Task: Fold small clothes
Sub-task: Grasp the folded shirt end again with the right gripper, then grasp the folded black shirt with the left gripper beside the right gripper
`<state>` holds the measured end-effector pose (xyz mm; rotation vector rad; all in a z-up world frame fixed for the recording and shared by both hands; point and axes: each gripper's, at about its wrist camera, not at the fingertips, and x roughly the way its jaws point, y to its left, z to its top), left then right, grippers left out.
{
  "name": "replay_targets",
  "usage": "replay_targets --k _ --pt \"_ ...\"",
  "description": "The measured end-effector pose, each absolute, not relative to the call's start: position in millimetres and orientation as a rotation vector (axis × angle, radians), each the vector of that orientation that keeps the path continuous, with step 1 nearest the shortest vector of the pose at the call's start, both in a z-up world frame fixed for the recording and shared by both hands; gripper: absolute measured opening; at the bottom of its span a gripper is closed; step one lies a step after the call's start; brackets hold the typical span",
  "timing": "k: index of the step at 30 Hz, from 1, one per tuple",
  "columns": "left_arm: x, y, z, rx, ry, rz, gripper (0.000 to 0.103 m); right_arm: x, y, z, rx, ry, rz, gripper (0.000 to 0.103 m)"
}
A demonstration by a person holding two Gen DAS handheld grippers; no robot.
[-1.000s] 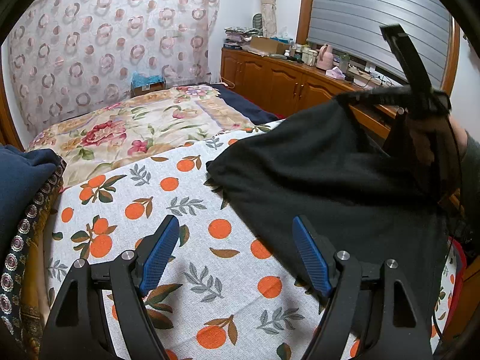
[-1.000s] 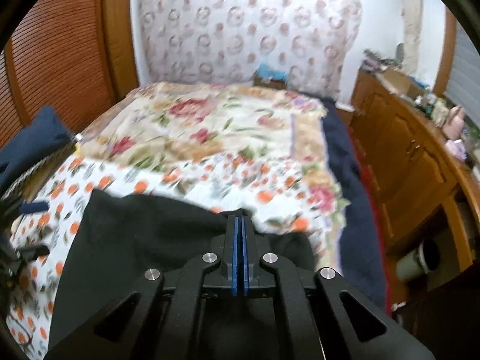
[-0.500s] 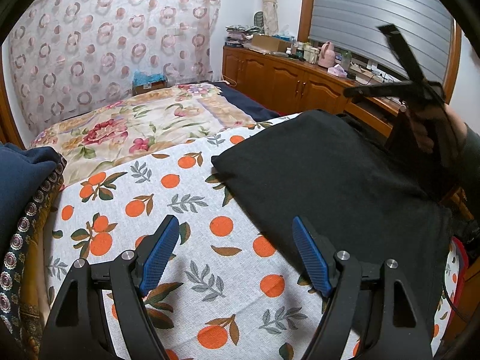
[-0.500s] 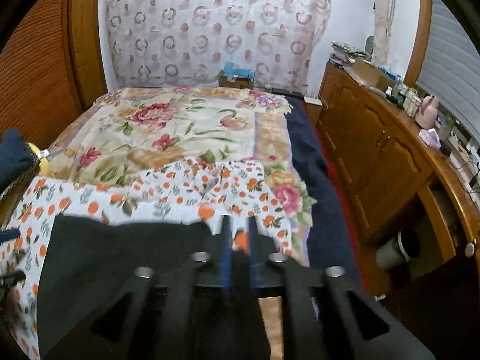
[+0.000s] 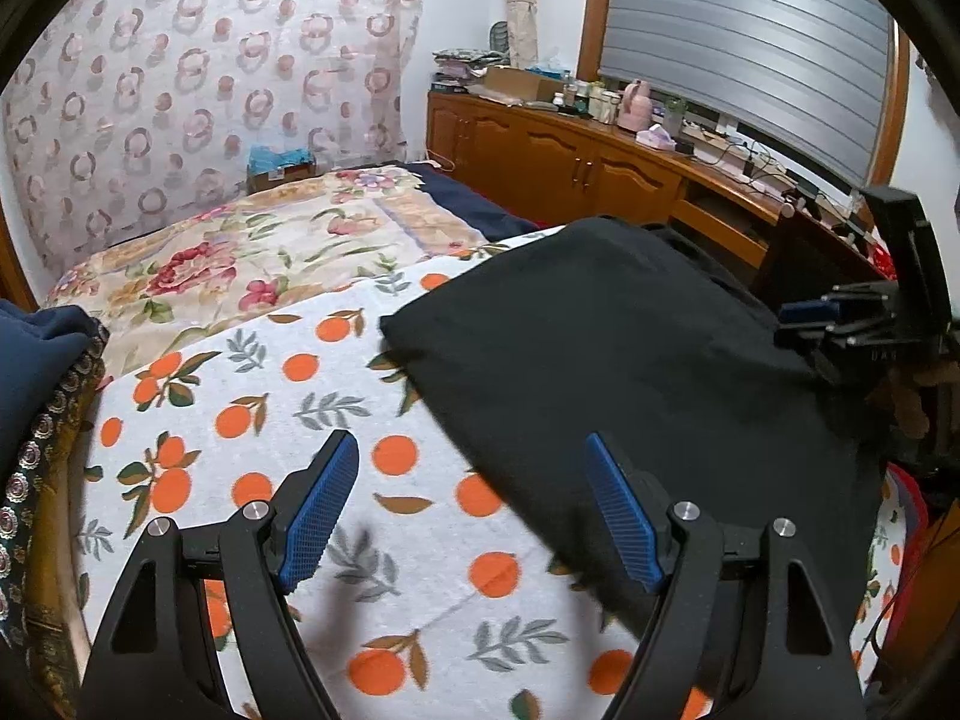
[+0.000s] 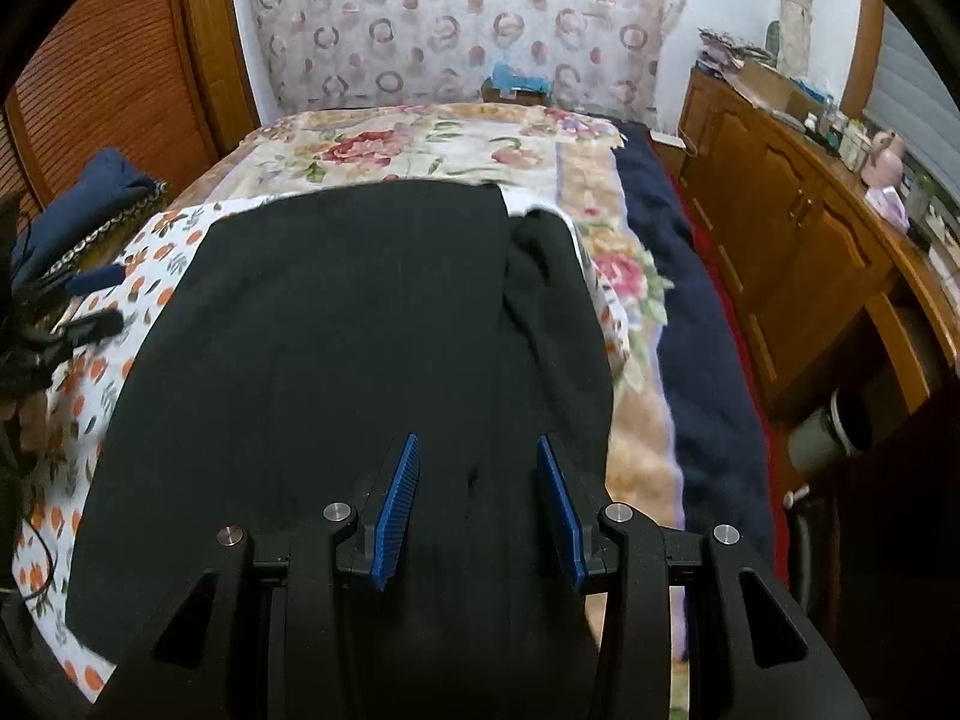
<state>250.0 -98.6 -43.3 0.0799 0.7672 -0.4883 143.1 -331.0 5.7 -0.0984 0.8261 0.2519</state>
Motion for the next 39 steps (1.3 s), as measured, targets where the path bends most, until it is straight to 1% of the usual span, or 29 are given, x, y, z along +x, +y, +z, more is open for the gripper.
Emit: replay_targets --k 7,8,9,11,13,16,19,24,25,26,27,28,29,30,31,32,36,37,39 --pt "240.4 -111.4 -28.0 0.117 0.766 -0.478 0.079 138.8 -325.5 8.6 -0.083 0.806 0.284 0.042" --pt "238.2 -111.7 -26.8 0.115 0.767 -0.478 0.079 137.2 -322.2 8.1 -0.086 0.799 0.292 0.041" --pt "235.7 -112.1 -26.2 0.113 0.769 -0.477 0.079 134.3 -321.5 7.0 -0.091 0.794 0.306 0.036" --pt "231.1 -116.8 -25.5 0.112 0.774 -0.476 0.079 132.6 -321.1 3.9 -0.113 0.786 0.337 0.012" --pt "225.0 -119.6 -24.8 0.114 0.777 -0.471 0.079 123.3 -323.3 5.4 -0.145 0.756 0.341 0.005" --pt "217.8 -121.1 -24.1 0.11 0.781 -0.467 0.079 111.7 -332.8 15.4 -0.138 0.688 0.288 0.004" --pt "207.8 -125.0 -24.6 0.103 0.79 -0.465 0.079 110.8 -346.2 18.3 -0.088 0.688 0.276 0.004" --pt "190.1 -125.2 -33.7 0.081 0.822 -0.469 0.079 109.5 -350.3 7.5 -0.053 0.7 0.275 0.004" --pt "186.8 -125.8 -35.2 0.077 0.828 -0.469 0.079 107.3 -351.4 6.9 -0.044 0.696 0.279 0.005" --pt "182.4 -125.9 -37.6 0.07 0.838 -0.47 0.079 105.2 -352.7 6.5 -0.039 0.691 0.277 0.012" --pt "178.5 -127.1 -39.2 0.065 0.847 -0.473 0.079 103.1 -352.4 8.8 -0.041 0.685 0.264 0.017" --pt "173.6 -128.9 -40.1 0.062 0.855 -0.478 0.079 99.3 -352.6 10.5 -0.04 0.677 0.259 0.027" --pt "168.8 -131.1 -40.9 0.059 0.859 -0.481 0.079 94.5 -355.0 10.9 -0.033 0.668 0.263 0.036" --pt "163.3 -132.4 -41.8 0.054 0.864 -0.484 0.079 87.5 -348.6 13.0 -0.033 0.664 0.258 0.041" --pt "157.4 -135.7 -42.6 0.05 0.869 -0.488 0.079 83.3 -349.4 12.4 -0.037 0.661 0.245 0.051" --pt "152.4 -137.6 -43.0 0.047 0.873 -0.493 0.079 80.0 -348.5 11.2 -0.039 0.659 0.235 0.055" --pt "134.6 -148.8 -44.9 0.053 0.883 -0.512 0.077 58.5 -353.8 8.0 -0.033 0.649 0.23 0.059" --pt "131.8 -152.3 -46.1 0.053 0.889 -0.518 0.072 52.8 -354.8 6.6 -0.034 0.647 0.226 0.06" --pt "128.8 -156.5 -51.3 0.042 0.922 -0.547 0.065 43.1 -355.8 3.5 -0.037 0.644 0.22 0.061"
